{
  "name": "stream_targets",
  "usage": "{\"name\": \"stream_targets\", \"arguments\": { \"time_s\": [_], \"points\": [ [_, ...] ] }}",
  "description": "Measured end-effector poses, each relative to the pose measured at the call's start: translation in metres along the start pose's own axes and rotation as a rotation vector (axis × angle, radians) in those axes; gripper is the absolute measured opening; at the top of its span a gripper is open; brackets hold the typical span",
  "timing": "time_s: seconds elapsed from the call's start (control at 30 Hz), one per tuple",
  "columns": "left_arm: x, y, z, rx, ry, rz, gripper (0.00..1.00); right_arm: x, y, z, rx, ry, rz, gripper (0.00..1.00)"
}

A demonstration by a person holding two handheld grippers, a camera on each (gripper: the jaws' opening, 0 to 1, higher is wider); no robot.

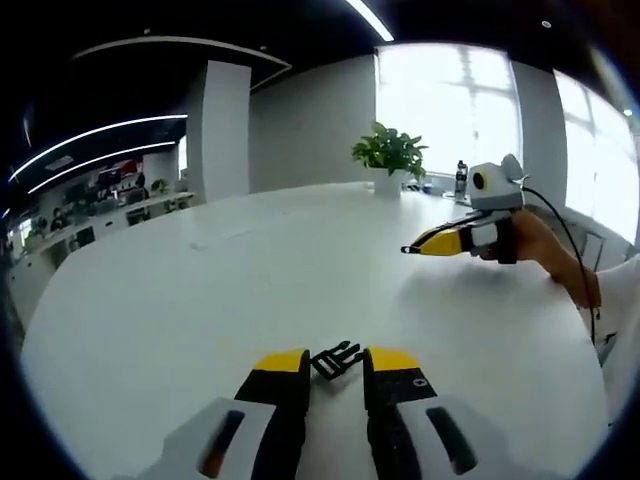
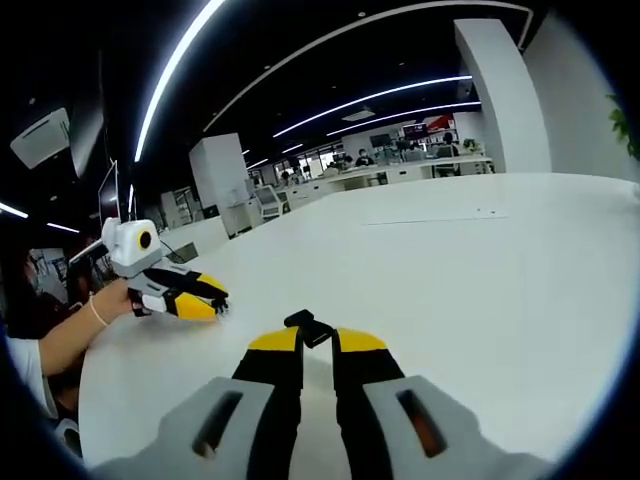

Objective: Snap the two parts of the plastic buckle together until the buckle closes and remains connected.

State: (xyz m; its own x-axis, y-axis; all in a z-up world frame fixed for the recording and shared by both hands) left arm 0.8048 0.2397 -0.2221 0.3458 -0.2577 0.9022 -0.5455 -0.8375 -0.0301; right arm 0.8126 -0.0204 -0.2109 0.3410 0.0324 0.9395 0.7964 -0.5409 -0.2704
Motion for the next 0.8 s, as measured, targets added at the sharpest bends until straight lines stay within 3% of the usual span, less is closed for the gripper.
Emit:
{"name": "stream_targets", "arguments": {
  "time_s": [0.43,0.8],
  "points": [
    [-0.006,0.008,-0.022,0.05,0.016,-0.086,0.2,-0.001,-0.002,0.002,0.004,-0.004,0.0,0.11],
    [-0.015,0.019,-0.037,0.136,0.001,-0.154,0.2,0.001,-0.003,0.002,0.005,-0.004,0.001,0.11]
  ]
}}
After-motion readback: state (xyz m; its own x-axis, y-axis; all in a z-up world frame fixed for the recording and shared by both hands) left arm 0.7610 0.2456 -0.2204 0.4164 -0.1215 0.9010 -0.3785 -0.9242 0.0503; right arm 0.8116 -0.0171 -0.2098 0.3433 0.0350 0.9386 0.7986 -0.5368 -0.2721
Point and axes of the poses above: the point that each gripper's makers call its tool centre point, and the gripper's own axes: z roughly forward along the fingers, y roughly to its right, x roughly out of its top, the point moved 7 cm from there along -z, roughly backward along the fingers, and after that the axes turned 15 degrees about x, right-handed, at the moved point
